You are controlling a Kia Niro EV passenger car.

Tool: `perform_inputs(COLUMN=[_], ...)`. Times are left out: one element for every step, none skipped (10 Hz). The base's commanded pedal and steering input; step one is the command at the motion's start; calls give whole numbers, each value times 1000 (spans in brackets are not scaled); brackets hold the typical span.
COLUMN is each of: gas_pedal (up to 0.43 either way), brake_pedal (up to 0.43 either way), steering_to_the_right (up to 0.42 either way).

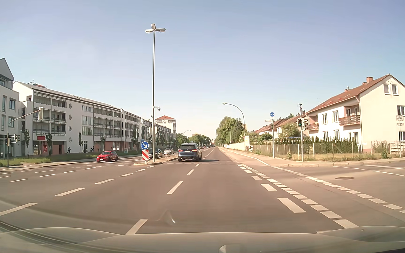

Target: Follow the waypoints while adhering to traffic rules and regulations

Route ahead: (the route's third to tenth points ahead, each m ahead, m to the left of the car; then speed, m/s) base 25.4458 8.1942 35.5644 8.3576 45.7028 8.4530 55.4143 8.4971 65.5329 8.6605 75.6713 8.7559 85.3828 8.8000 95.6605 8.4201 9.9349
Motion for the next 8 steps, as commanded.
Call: perform_inputs(gas_pedal=[319,311,268,240,240,240,240,240], brake_pedal=[0,0,0,0,0,0,0,0], steering_to_the_right=[-3,-2,-1,-1,0,2,2,3])
